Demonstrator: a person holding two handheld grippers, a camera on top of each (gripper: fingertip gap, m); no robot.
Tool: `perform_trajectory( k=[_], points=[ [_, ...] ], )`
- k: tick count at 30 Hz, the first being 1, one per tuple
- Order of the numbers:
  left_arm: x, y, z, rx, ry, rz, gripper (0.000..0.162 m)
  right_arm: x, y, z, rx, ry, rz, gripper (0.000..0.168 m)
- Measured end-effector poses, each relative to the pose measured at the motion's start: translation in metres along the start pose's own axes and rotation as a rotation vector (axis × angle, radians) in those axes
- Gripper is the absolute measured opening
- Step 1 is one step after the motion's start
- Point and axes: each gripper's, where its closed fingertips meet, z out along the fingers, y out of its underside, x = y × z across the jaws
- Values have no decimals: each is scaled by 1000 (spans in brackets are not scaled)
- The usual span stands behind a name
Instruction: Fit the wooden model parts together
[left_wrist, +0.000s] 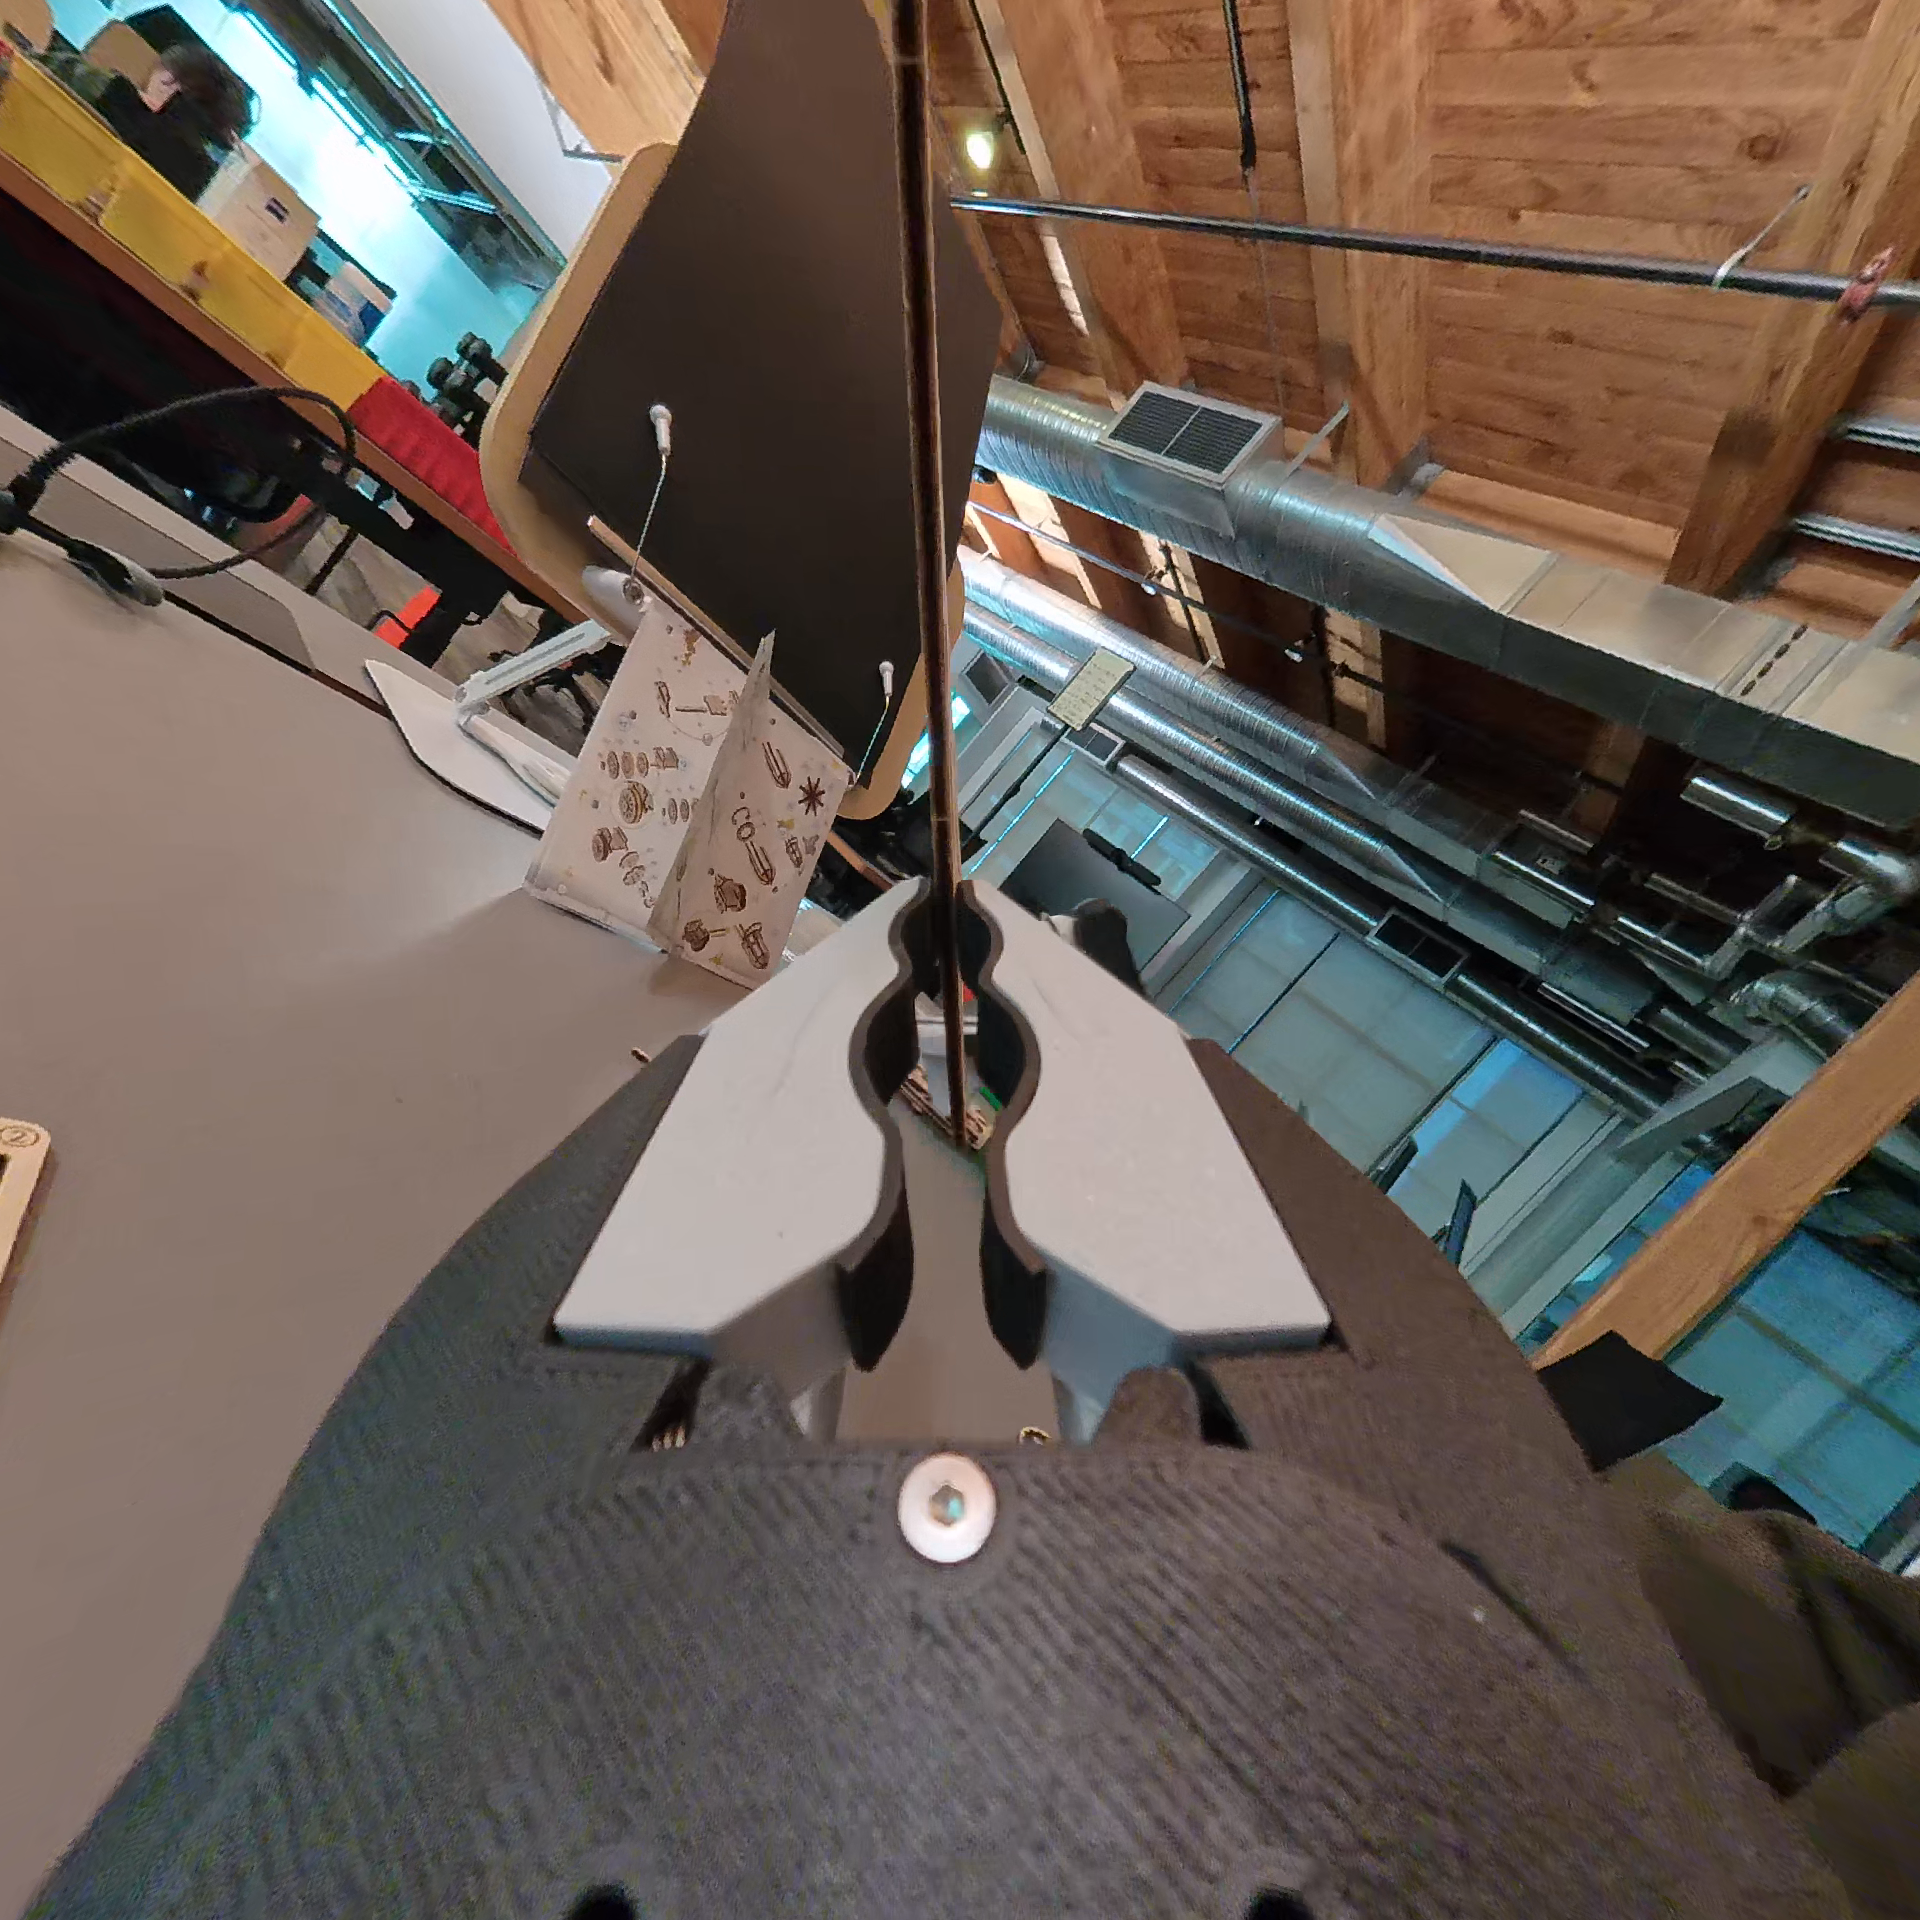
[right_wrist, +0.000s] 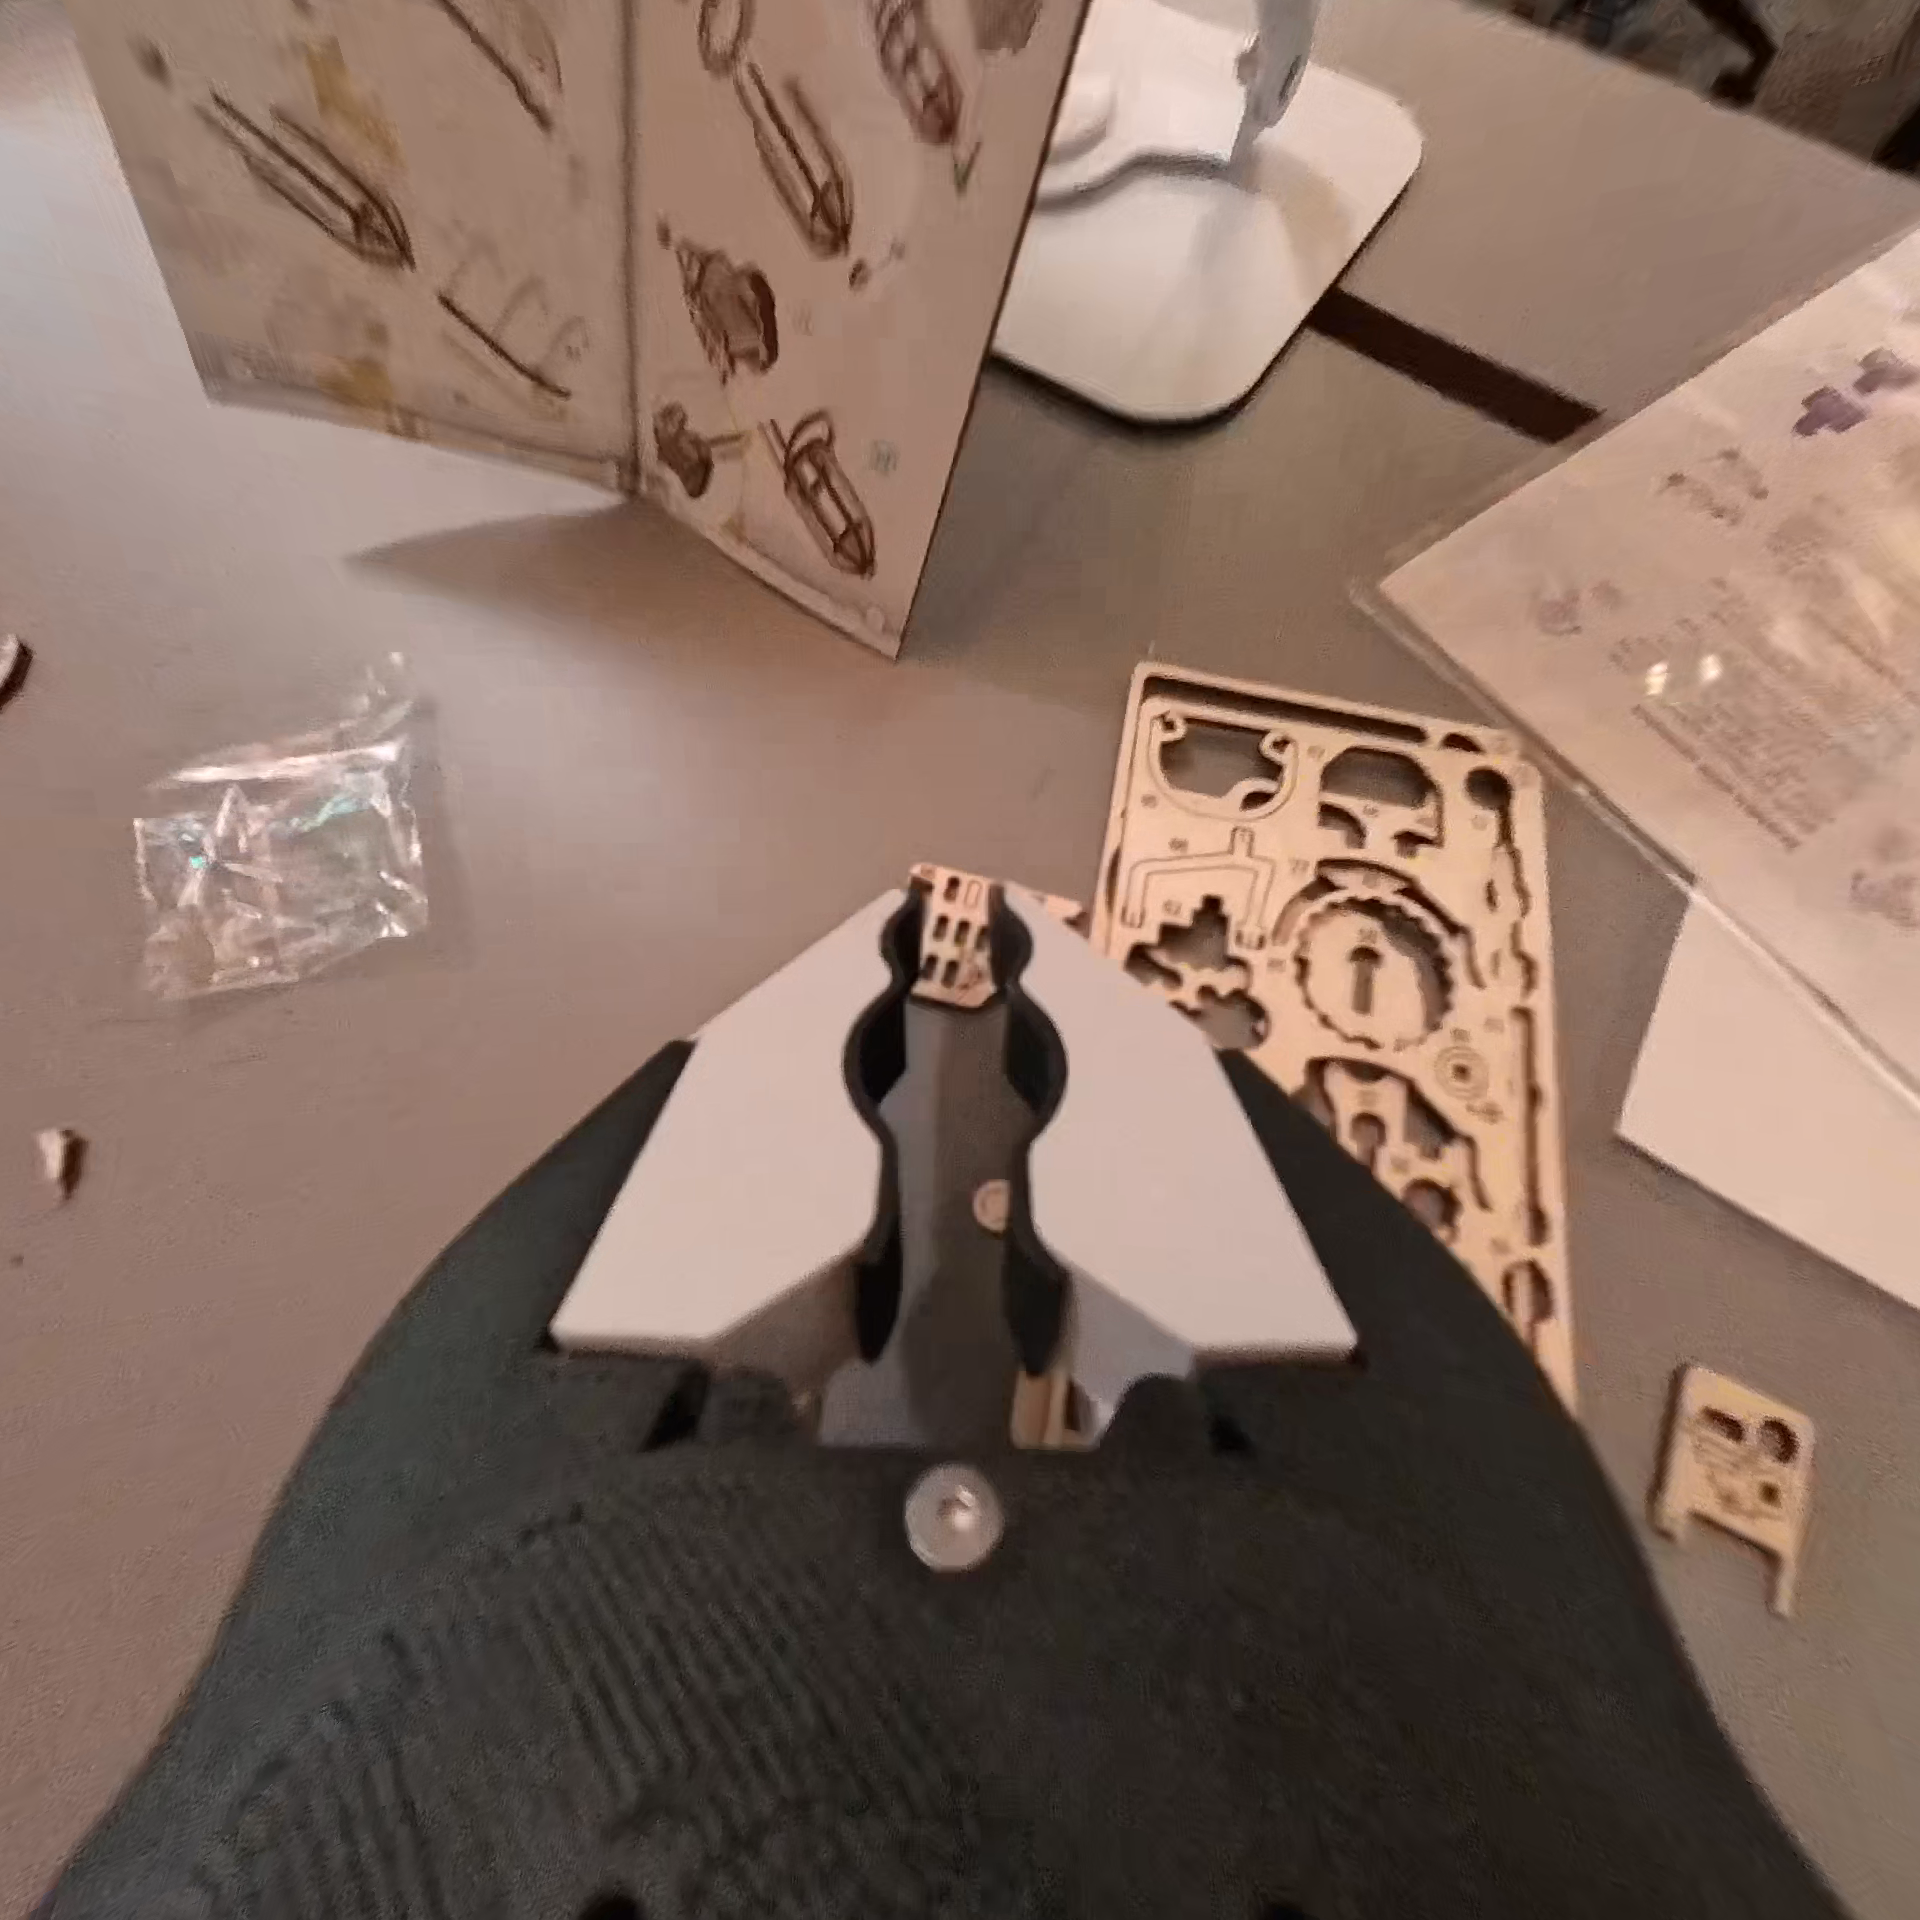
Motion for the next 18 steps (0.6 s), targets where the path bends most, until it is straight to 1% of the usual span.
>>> perform_trajectory(
  k=[1,3,4,5,6,8,9,12,13,14,16,18],
  points=[
    [0,0,-1,-1,-5,9,0,8,-10,-10,54,14,12,12],
    [-1,-2,-2,5,-7,7,0,24,-27,-38,162,46,43,7],
    [-2,-3,-2,13,-4,-3,0,27,-30,-50,193,37,65,5],
    [-2,-4,-2,19,0,-16,0,24,-28,-58,197,1,90,6],
    [-3,-4,-2,23,3,-28,0,18,-20,-62,164,-46,113,7],
    [-2,-4,-2,29,7,-40,0,6,7,-61,31,-110,138,8],
    [-1,-4,-2,28,8,-37,0,1,21,-59,-35,-114,133,9],
    [0,-3,-2,20,3,-17,0,4,50,-44,-185,-21,80,8],
    [0,-3,-2,18,3,-17,0,6,53,-37,-194,6,58,4],
    [0,-2,-1,18,5,-21,0,6,48,-30,-161,13,37,0],
    [1,-2,-1,18,8,-24,0,6,40,-20,-125,29,-4,1],
    [0,-1,-1,13,5,-19,0,-6,30,-19,-108,10,-70,12]
  ],
)
